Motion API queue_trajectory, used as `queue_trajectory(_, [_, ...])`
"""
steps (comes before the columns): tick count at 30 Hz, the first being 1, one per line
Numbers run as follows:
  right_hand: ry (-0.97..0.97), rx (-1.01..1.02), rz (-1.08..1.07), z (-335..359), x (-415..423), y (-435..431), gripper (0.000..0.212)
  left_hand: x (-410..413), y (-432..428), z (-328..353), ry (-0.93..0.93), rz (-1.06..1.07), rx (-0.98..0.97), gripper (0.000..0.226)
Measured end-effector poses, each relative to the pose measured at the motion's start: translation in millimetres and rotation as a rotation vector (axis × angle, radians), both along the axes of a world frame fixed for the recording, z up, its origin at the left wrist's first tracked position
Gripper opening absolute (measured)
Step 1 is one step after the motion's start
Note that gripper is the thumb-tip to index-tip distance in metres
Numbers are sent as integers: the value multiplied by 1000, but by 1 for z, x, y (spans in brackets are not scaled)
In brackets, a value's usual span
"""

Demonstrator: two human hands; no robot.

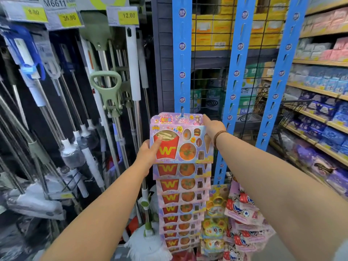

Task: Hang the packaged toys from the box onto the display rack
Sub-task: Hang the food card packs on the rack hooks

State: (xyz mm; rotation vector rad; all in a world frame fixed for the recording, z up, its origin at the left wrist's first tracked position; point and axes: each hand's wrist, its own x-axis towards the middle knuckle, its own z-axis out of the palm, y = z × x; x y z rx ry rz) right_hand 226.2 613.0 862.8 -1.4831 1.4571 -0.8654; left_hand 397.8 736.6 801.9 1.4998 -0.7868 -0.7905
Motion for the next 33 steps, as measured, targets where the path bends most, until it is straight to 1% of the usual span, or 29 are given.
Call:
queue_trajectory(1, [16,-25,0,-4,0,-1,53,-1,1,-1,-96,35,-6,37])
queue_trajectory(3, [13,-68,-23,-13,-1,2,52,-3,-3,-6,-255,83,-18,41])
queue_trajectory(5, [3,-70,-31,-22,-3,5,50,-5,-6,-11,-424,149,42,45])
queue_trajectory(6, [8,-59,-19,-25,-4,5,51,-7,-5,-14,-484,184,93,46])
queue_trajectory(7, [17,-53,-8,-28,-6,6,51,-8,-5,-17,-506,202,120,46])
queue_trajectory(13, [47,-99,12,-42,-12,13,47,-9,3,-21,-335,121,89,49])
queue_trajectory(16, [9,-97,17,-46,-11,23,38,-3,7,-22,-369,92,92,47])
queue_trajectory(17, [15,-94,20,-48,-10,26,39,0,8,-21,-384,77,87,46])
queue_trajectory(19, [45,-68,16,-53,-7,34,58,6,10,-20,-375,61,49,46])
queue_trajectory(20, [59,-50,11,-56,-6,39,63,8,12,-19,-352,53,33,47])
queue_trajectory(21, [62,-37,0,-61,-4,43,62,10,14,-17,-325,56,22,48])
queue_trajectory(23, [65,-23,-22,-68,-2,53,50,14,18,-19,-300,82,2,49])
queue_trajectory(24, [49,-19,-47,-73,-2,59,47,17,21,-22,-297,95,3,49])
queue_trajectory(25, [19,-16,-73,-78,-2,65,53,18,27,-26,-286,97,4,48])
queue_trajectory(26, [8,-9,-111,-85,-2,74,63,20,33,-32,-263,86,17,48])
queue_trajectory(27, [19,-7,-137,-92,-2,83,67,21,42,-38,-227,67,45,46])
queue_trajectory(28, [30,23,-139,-99,-2,98,67,23,55,-48,-189,49,95,44])
queue_trajectory(31, [55,120,-114,-127,6,132,55,32,95,-76,-106,13,240,35])
queue_trajectory(33, [120,141,-9,-145,15,155,37,40,125,-95,-44,-11,334,31])
